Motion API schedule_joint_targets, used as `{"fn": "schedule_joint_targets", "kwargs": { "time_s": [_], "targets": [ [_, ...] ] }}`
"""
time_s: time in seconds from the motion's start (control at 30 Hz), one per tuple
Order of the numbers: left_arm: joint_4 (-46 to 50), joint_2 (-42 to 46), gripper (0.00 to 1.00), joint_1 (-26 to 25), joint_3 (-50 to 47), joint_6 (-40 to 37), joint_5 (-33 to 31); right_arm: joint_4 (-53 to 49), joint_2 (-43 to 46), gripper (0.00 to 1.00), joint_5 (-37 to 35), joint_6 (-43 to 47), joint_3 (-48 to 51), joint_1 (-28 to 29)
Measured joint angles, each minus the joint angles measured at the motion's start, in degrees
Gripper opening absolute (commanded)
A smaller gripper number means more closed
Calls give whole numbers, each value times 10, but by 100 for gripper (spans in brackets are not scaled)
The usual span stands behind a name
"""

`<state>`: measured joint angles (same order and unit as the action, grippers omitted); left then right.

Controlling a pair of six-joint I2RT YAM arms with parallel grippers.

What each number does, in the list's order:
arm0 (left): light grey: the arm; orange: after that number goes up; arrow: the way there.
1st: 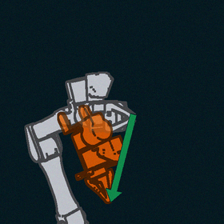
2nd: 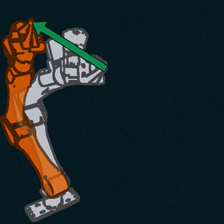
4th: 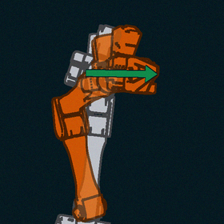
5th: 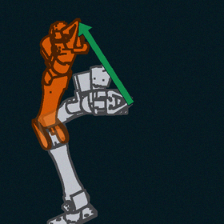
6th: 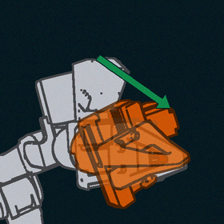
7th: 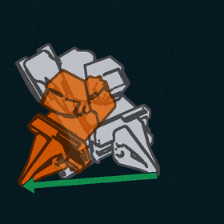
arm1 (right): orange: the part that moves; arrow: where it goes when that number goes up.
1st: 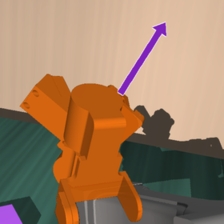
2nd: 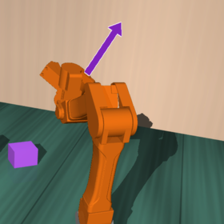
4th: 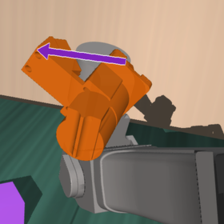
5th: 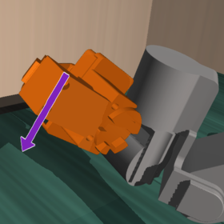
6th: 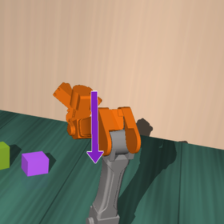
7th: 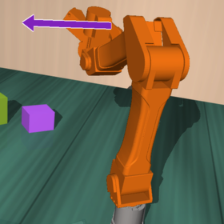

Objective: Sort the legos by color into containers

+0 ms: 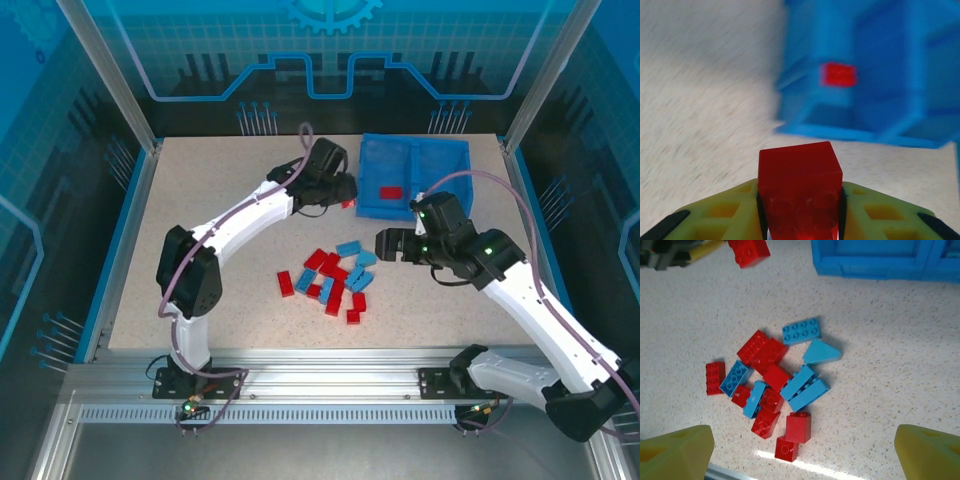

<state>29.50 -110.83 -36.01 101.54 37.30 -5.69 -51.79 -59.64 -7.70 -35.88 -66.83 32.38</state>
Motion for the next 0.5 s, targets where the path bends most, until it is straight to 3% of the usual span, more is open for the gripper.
{"fn": "schedule_joint_targets", "kwargs": {
  "time_s": [0.23,0.4,0.5],
  "targets": [
    [-124,-63,38,-50,98,-147,-25,5,50,95,-42,-21,19,0],
    [-154,-203,40,-48,229,-199,-54,2,71,95,-54,-32,30,0],
    [-137,-305,46,-47,342,-216,-75,-3,87,95,-58,-37,35,0]
  ]
}}
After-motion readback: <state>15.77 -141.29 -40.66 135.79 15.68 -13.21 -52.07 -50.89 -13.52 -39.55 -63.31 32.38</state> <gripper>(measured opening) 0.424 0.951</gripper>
